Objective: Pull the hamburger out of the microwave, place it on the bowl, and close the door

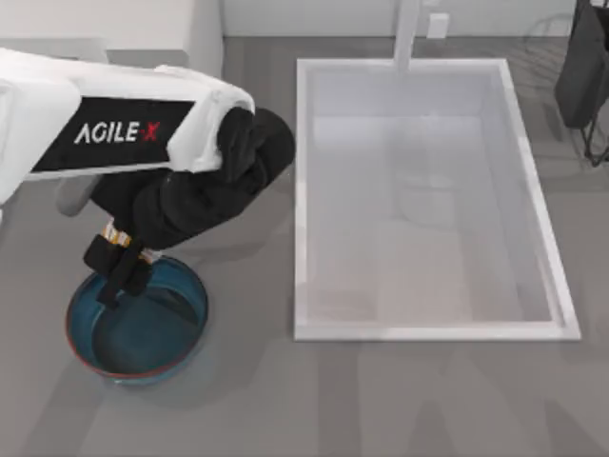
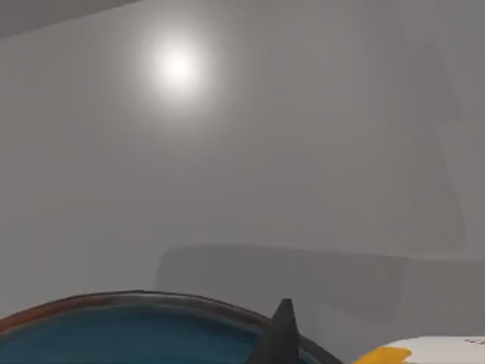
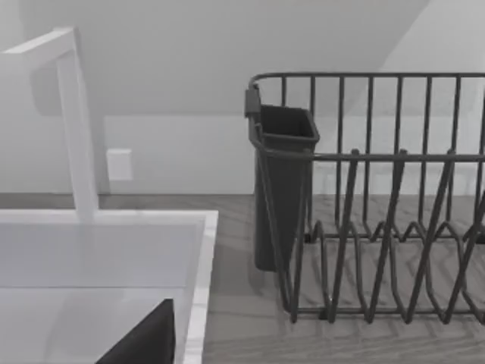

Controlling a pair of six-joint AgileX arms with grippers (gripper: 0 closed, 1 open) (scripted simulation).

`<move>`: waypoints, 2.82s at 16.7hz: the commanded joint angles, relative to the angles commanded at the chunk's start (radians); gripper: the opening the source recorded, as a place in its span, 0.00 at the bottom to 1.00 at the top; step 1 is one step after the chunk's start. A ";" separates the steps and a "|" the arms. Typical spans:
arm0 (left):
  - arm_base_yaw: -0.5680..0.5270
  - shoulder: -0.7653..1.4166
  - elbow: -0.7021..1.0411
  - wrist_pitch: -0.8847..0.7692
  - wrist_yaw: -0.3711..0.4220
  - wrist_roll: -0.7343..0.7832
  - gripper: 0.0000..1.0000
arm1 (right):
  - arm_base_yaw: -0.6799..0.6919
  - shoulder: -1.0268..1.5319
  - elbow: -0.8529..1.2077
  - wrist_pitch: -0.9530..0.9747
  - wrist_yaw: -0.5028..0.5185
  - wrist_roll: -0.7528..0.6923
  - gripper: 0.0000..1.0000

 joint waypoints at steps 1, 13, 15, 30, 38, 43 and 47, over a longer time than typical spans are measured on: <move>-0.036 0.037 0.042 -0.104 -0.021 -0.111 0.00 | 0.000 0.000 0.000 0.000 0.000 0.000 1.00; -0.214 0.266 0.247 -0.628 -0.092 -0.712 0.00 | 0.000 0.000 0.000 0.000 0.000 0.000 1.00; -0.214 0.266 0.247 -0.628 -0.092 -0.712 0.00 | 0.000 0.000 0.000 0.000 0.000 0.000 1.00; -0.136 0.245 0.088 -0.437 -0.150 -0.637 0.15 | 0.000 0.000 0.000 0.000 0.000 0.000 1.00; -0.136 0.245 0.088 -0.437 -0.150 -0.637 0.75 | 0.000 0.000 0.000 0.000 0.000 0.000 1.00; -0.136 0.245 0.088 -0.437 -0.150 -0.637 1.00 | 0.000 0.000 0.000 0.000 0.000 0.000 1.00; -0.136 0.245 0.088 -0.437 -0.150 -0.637 1.00 | 0.000 0.000 0.000 0.000 0.000 0.000 1.00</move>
